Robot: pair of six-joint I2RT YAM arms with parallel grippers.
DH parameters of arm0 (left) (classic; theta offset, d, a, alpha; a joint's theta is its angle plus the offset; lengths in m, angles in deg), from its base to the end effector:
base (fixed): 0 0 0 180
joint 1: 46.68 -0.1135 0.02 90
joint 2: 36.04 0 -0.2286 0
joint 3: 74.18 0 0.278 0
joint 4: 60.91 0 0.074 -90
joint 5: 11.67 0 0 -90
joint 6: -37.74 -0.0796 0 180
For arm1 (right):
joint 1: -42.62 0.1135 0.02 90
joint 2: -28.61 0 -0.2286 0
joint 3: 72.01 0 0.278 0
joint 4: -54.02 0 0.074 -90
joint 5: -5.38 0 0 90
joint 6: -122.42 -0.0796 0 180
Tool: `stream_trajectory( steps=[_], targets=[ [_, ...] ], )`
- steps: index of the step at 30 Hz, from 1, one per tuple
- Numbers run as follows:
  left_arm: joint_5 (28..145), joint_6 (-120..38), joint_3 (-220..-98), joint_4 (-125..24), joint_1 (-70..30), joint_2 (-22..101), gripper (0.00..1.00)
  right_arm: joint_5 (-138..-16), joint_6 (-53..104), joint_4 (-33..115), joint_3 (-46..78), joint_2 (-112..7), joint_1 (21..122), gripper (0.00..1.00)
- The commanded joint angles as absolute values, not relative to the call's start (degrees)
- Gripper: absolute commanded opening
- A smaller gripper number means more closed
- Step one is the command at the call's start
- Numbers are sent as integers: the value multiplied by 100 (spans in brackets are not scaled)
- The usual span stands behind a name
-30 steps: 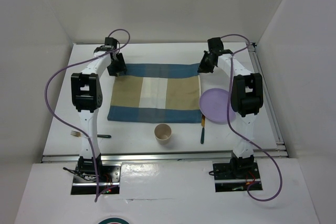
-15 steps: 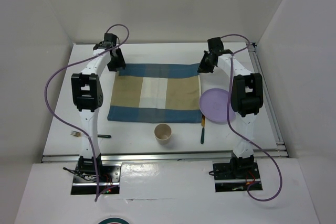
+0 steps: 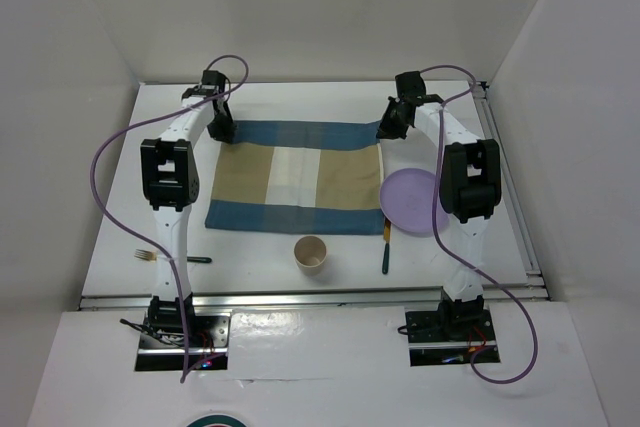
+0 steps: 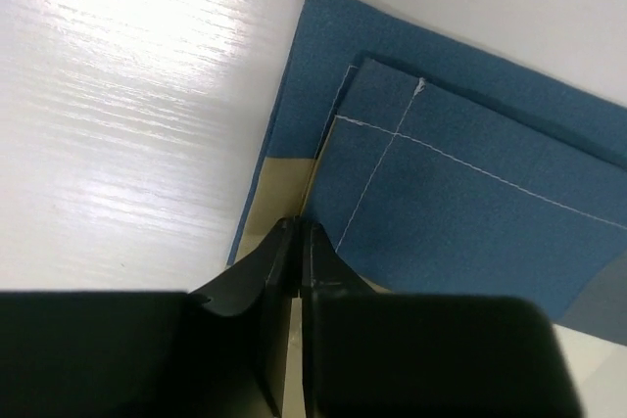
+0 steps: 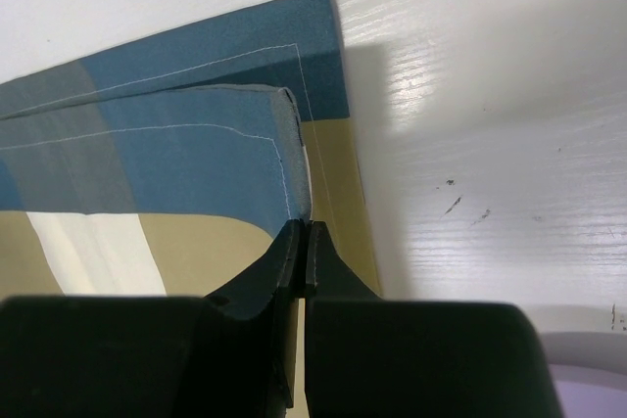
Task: Set the dinner table for one person
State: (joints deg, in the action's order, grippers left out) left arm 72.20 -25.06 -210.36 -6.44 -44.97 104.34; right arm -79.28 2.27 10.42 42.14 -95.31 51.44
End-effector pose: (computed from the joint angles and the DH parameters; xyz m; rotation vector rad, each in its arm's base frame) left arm 0.5530 -0.0080 0.1081 -0.6084 2.5136 -0.0469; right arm 0.5058 0.0860 0.1330 0.4317 2.5045 0.3923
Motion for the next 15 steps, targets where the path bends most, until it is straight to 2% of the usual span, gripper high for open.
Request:
stream_trajectory(
  steps=[1,5,15],
  targets=[
    [7139,-2590,-21039,-564,-4466,10344,15,-7952,254,1071,4267,-9400,5202,0],
    [7025,-2590,-20986,-564,-4466,10055,1,-7952,254,1071,4267,-9400,5202,0],
    [6910,-2590,-20890,-467,-4414,9405,0,-8005,254,1071,4267,-9295,5202,0]
  ],
)
